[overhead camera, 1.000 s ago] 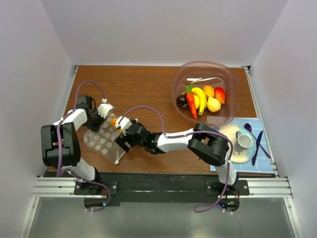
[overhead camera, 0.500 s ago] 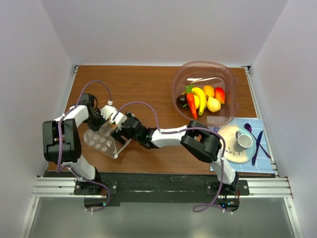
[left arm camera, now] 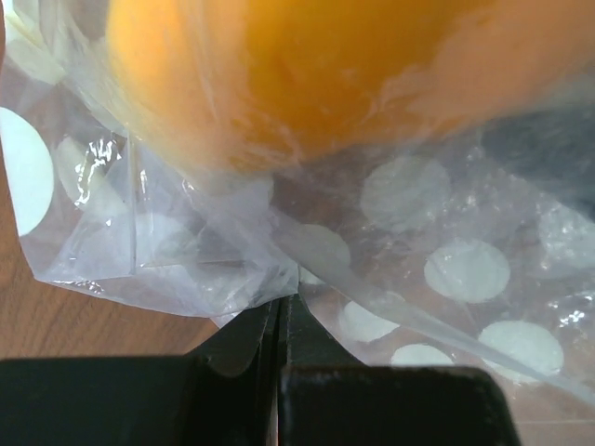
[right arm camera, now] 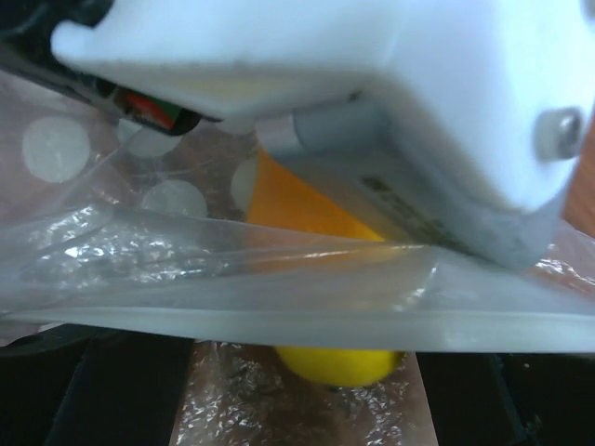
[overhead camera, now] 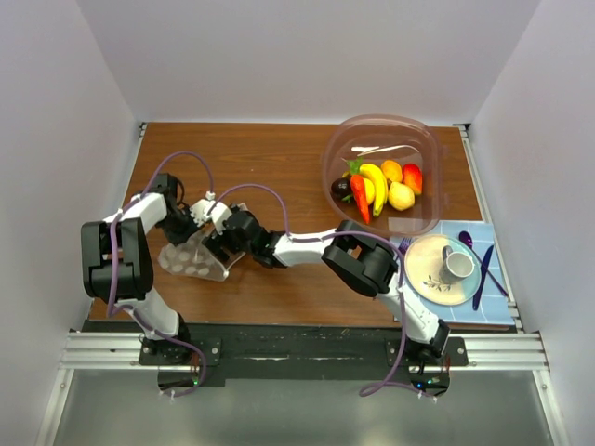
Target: Open the zip-top bag and remove the fake food
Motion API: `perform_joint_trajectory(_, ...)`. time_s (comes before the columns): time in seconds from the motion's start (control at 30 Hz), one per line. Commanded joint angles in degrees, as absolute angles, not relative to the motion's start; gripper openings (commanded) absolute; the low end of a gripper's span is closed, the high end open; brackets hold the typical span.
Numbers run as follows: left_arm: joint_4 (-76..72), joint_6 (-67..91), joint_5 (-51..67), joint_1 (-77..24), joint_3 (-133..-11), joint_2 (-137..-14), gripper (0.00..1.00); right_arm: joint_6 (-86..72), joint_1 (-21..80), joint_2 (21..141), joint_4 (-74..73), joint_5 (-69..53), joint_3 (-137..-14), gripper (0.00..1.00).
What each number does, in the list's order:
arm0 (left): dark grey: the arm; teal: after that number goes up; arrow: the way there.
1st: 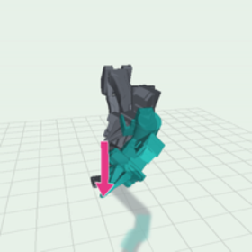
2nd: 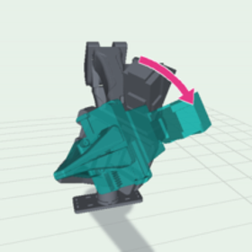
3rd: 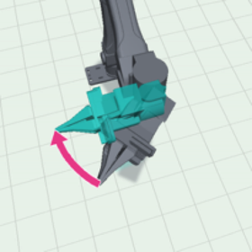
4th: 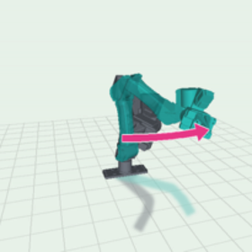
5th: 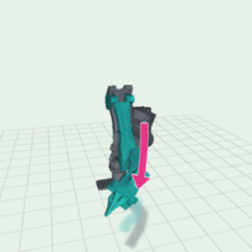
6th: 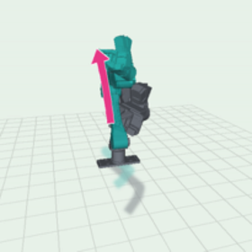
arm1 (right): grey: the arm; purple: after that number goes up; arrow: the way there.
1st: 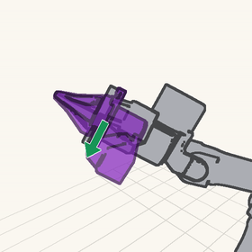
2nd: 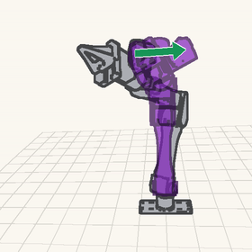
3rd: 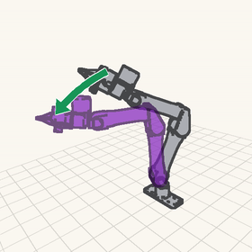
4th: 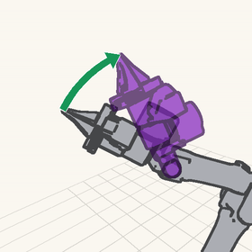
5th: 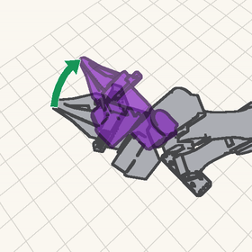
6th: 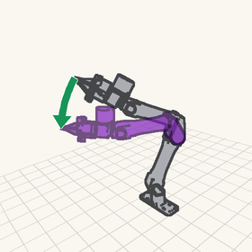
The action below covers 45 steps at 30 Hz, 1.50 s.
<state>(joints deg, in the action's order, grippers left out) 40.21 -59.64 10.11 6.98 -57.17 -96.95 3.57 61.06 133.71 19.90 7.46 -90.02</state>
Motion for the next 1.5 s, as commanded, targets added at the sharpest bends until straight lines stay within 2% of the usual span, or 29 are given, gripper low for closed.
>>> perform_joint_trajectory(0.0, 44.9, -59.2, 12.3, 6.9, -55.0, -101.2, 0.0, 0.4, 60.4, 131.7, 20.6, 4.0, -90.1, 0.76)
perform_joint_trajectory(0.03, 44.6, -58.9, 11.9, 7.0, -55.0, -101.2, 0.0, -1.3, 60.4, 130.9, 21.7, 4.0, -89.0, 0.59)
perform_joint_trajectory(0.1, 42.8, -57.4, 11.4, 7.1, -55.0, -100.9, 0.0, -2.1, 60.2, 127.4, 23.5, 5.0, -84.7, 0.45)
perform_joint_trajectory(0.13, 41.8, -56.7, 10.6, 7.1, -55.0, -100.8, 0.0, -2.5, 60.3, 126.1, 24.8, 5.4, -83.2, 0.34)
perform_joint_trajectory(0.17, 39.7, -55.7, 9.9, 7.3, -55.0, -100.5, 0.0, -3.3, 60.4, 124.6, 24.8, 5.9, -81.7, 0.31)
perform_joint_trajectory(0.23, 37.7, -53.1, 8.1, 7.5, -55.5, -100.6, 0.0, -4.5, 60.3, 119.8, 24.1, 6.3, -77.4, 0.28)
perform_joint_trajectory(0.5, 33.4, -46.4, 6.2, 9.4, -58.4, -102.5, 0.0, -10.6, 60.6, 101.5, 15.4, 7.7, -59.5, 0.29)
perform_joint_trajectory(0.7, 30.5, -42.8, 4.7, 9.6, -57.9, -100.4, 0.0, -10.5, 59.8, 89.0, 2.3, 13.9, -56.0, 0.26)
perform_joint_trajectory(0.73, 30.2, -42.4, 5.0, 9.7, -58.1, -100.0, 0.0, -10.5, 57.8, 87.4, 0.2, 17.7, -56.3, 0.2)
perform_joint_trajectory(0.8, 30.2, -41.2, 5.8, 9.8, -58.6, -98.9, 0.0, -12.3, 53.9, 83.9, -2.4, 22.0, -58.7, 0.16)
perform_joint_trajectory(0.87, 31.1, -39.7, 8.1, 9.8, -60.1, -98.1, 0.0, -16.0, 45.6, 83.4, -6.1, 25.6, -61.7, 0.07)
perform_joint_trajectory(0.93, 32.1, -38.5, 10.7, 9.8, -62.0, -97.5, 0.0, -18.7, 37.3, 84.7, -9.6, 25.6, -67.0, 0.06)
perform_joint_trajectory(1.13, 32.7, -35.5, 14.7, 9.9, -65.2, -93.7, 0.0, -21.6, 26.8, 94.4, -16.3, 29.1, -79.8, 0.08)
perform_joint_trajectory(1.2, 33.2, -35.5, 15.3, 10.0, -65.7, -92.7, 0.0, -21.8, 25.3, 97.5, -18.5, 29.5, -84.2, 0.12)
perform_joint_trajectory(1.27, 34.3, -35.5, 15.9, 10.1, -66.5, -92.3, 0.01, -22.0, 23.7, 101.8, -22.1, 30.6, -88.0, 0.25)
perform_joint_trajectory(1.3, 34.7, -35.5, 16.3, 10.2, -66.9, -92.2, 0.13, -22.0, 23.3, 103.0, -24.4, 30.7, -89.1, 0.42)
perform_joint_trajectory(1.37, 36.3, -35.7, 17.8, 10.5, -67.8, -91.8, 0.31, -22.1, 22.3, 106.3, -27.1, 31.8, -92.3, 0.65)
perform_joint_trajectory(1.4, 36.9, -35.9, 18.5, 10.5, -68.1, -91.8, 0.41, -22.4, 22.2, 107.1, -29.3, 32.5, -93.0, 0.97)
perform_joint_trajectory(1.47, 37.9, -35.9, 19.6, 10.7, -69.0, -91.1, 0.46, -22.7, 22.1, 107.8, -30.6, 34.6, -93.3, 0.99)
